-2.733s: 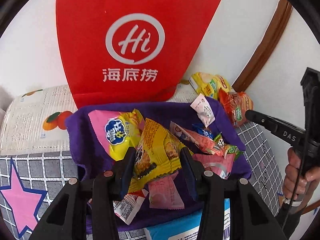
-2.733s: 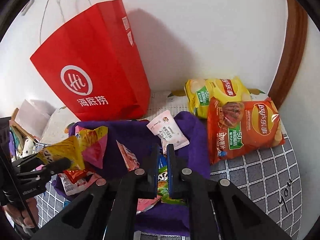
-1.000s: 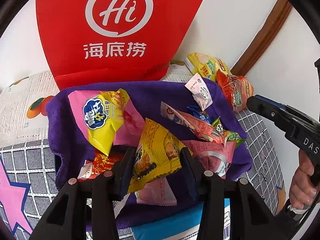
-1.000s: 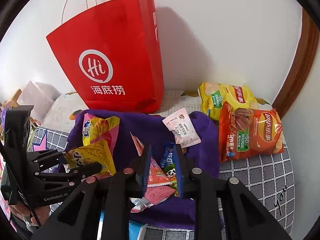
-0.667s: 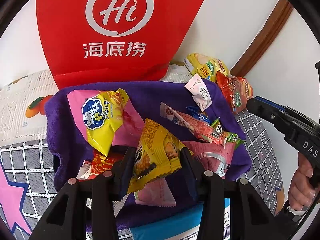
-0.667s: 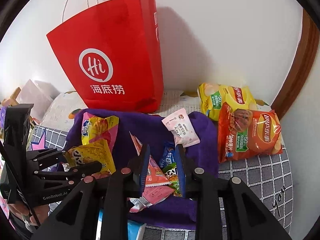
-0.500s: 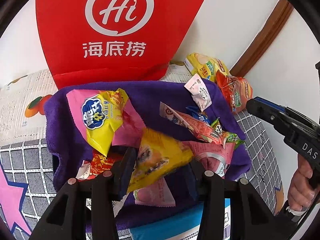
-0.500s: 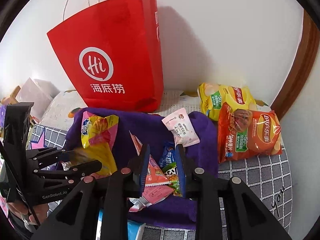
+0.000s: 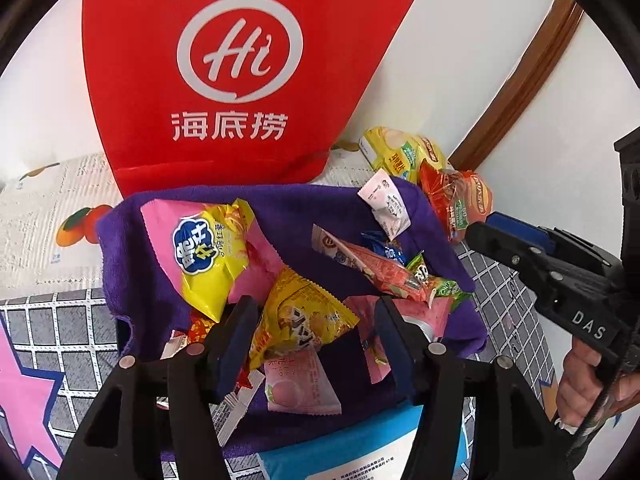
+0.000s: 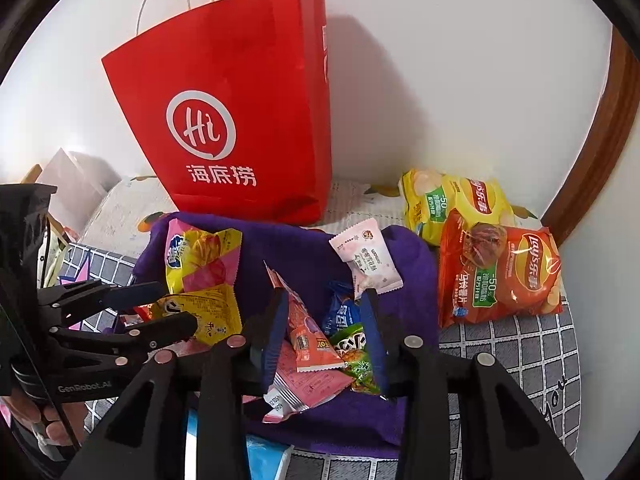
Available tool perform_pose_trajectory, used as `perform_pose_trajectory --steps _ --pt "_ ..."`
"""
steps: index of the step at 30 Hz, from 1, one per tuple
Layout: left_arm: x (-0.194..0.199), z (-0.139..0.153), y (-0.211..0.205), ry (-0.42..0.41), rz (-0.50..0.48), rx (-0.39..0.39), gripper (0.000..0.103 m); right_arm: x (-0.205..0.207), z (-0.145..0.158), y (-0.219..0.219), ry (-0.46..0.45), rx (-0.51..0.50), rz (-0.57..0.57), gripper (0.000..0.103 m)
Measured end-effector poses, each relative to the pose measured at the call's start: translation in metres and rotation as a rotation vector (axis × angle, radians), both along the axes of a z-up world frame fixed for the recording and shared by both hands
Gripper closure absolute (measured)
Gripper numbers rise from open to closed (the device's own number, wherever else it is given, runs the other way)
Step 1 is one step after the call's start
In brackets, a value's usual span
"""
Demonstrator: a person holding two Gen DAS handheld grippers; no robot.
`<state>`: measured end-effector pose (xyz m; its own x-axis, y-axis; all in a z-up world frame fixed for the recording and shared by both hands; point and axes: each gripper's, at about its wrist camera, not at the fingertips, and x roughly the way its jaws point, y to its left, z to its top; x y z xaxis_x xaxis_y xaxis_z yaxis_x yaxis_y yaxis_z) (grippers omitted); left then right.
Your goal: Organize snacks
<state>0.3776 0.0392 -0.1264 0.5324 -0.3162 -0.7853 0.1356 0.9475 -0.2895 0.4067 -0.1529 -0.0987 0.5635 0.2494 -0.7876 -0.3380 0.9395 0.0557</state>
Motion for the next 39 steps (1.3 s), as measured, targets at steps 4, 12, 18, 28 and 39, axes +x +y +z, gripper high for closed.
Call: perform_pose_trajectory --steps 4,12,18,28,39 --pt "-0.004 0.007 0.001 -0.013 0.002 0.002 0.042 -0.006 0.006 0.003 -0.012 -0.009 -0.009 0.058" --pt "-0.017 0.028 0.003 -0.072 0.028 0.04 0.034 -0.031 0.032 0.009 -0.065 0.044 -0.024 0.033" --pt "-0.029 0.042 0.001 -0.107 0.022 0.033 0.034 -0.067 0.029 0.001 -0.047 0.011 -0.05 0.026" --pt "-0.072 0.068 -0.032 -0.177 -0.031 0.107 0.034 -0.141 0.037 -0.031 0.014 0.013 -0.138 0.026" --pt "-0.191 0.08 -0.015 -0.22 -0.028 0.132 0.026 -0.245 0.053 -0.031 -0.107 0.011 -0.223 0.009"
